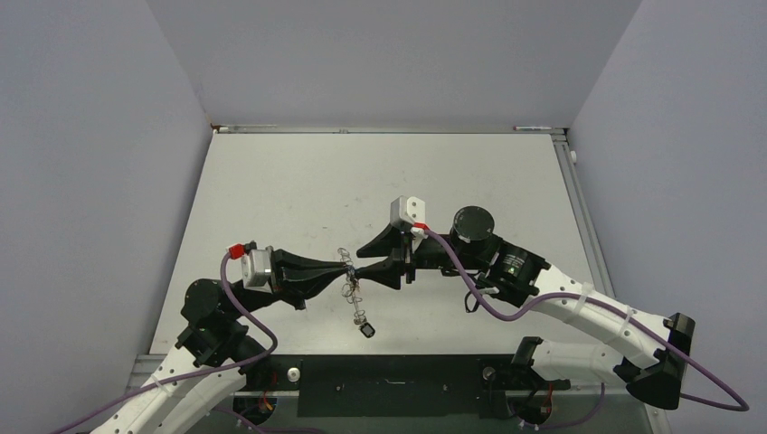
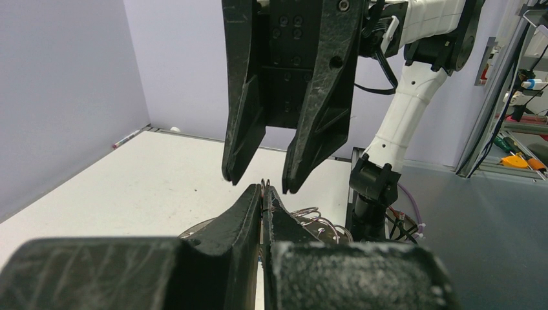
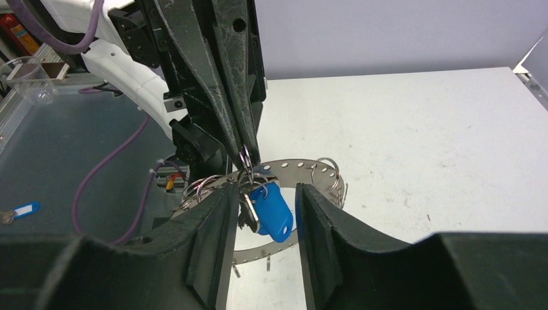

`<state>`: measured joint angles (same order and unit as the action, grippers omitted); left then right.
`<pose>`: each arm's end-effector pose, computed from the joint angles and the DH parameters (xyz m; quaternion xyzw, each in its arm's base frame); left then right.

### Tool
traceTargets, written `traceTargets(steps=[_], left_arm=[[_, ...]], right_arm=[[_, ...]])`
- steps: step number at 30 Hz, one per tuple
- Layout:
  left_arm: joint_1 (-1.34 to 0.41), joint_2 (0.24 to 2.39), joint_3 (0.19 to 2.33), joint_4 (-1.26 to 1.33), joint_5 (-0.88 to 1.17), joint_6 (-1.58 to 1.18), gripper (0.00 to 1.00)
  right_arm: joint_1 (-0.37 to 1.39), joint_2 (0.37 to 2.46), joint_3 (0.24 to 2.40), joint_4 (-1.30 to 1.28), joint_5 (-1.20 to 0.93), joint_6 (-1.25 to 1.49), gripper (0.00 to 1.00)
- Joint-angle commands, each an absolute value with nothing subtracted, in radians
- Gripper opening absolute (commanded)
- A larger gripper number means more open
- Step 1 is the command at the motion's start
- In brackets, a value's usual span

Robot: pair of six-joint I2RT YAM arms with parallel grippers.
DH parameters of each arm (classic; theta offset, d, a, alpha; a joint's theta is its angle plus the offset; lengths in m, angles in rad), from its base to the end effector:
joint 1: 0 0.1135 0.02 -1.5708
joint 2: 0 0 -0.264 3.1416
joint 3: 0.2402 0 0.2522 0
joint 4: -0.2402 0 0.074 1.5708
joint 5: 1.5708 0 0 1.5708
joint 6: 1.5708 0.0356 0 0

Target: Put the keys on the keyring

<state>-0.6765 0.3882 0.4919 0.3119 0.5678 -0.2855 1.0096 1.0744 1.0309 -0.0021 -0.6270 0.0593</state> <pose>0.0724 -0.0827 0.3405 0.3320 0.4686 -0.5077 0.6422 0.1123 0.2180 0.3902 -0.5041 0.5142 0.5266 0.4519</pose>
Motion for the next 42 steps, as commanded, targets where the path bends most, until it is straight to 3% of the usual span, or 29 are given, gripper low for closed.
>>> traceTargets(steps=[1,32,37,42], left_arm=[[-0.67,0.387,0.499,0.406,0.583,-0.301,0.0],[-0.669,0.387,0.496,0.42,0.576,-0.305,0.0],[-0.667,0.391,0.495,0.429,0.577,-0.308,0.0],[-0.664,0.39,0.494,0.427,0.576,-0.31,0.0]], right_arm=[[1.014,1.1,1.072,0.053,-0.64,0.045,0.36],[1.024,1.14,1.05,0.101,-0.683,0.072,0.24],[1.024,1.142,1.045,0.115,-0.692,0.078,0.06],[1.024,1.141,1.044,0.121,-0.698,0.067,0.05]])
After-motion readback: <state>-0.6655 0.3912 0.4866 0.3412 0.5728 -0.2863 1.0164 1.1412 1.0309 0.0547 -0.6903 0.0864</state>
